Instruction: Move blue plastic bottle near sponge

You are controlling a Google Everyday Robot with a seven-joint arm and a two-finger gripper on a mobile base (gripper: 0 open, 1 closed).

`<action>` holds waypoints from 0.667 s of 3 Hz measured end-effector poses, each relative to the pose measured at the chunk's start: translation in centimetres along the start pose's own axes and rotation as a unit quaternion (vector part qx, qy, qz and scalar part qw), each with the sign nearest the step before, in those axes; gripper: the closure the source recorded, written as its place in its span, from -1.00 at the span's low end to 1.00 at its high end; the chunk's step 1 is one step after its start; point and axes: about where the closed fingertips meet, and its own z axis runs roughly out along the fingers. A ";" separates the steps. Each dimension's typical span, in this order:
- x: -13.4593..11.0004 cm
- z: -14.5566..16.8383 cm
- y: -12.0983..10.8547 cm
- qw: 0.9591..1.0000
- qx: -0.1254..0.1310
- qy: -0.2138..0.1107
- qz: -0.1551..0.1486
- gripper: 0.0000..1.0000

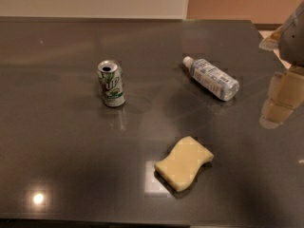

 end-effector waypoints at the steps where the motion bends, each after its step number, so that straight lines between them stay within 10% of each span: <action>1: 0.0 0.0 0.0 1.000 0.000 0.000 0.000 -1.00; 2: -0.3 -0.1 -0.4 1.000 -0.003 0.000 0.000 -1.00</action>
Offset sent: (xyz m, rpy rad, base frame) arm 0.0094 0.0023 0.0009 0.0003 0.0408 0.0012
